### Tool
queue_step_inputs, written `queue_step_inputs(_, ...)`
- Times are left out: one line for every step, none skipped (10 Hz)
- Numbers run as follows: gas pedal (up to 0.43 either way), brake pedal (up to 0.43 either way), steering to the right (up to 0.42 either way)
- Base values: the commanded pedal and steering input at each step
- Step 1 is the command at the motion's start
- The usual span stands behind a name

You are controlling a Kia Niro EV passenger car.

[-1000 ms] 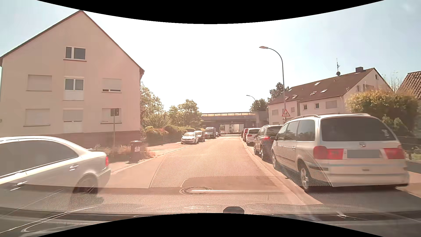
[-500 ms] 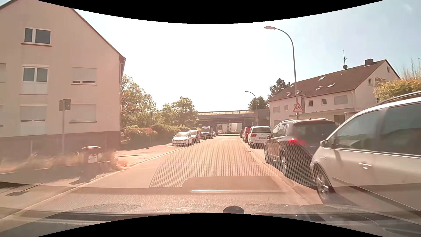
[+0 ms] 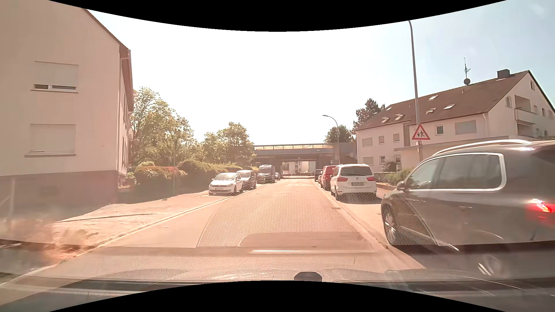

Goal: Follow the waypoints while adhering to traffic rules and regulations

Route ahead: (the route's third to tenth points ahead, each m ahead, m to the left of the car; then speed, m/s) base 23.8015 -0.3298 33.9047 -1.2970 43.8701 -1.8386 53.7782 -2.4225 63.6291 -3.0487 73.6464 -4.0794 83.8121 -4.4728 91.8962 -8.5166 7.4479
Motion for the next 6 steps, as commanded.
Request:
queue_step_inputs(0.098,0.000,0.021)
queue_step_inputs(0.098,0.000,0.021)
queue_step_inputs(0.098,0.000,0.022)
queue_step_inputs(0.098,0.000,0.022)
queue_step_inputs(0.098,0.000,0.021)
queue_step_inputs(0.098,0.000,0.021)
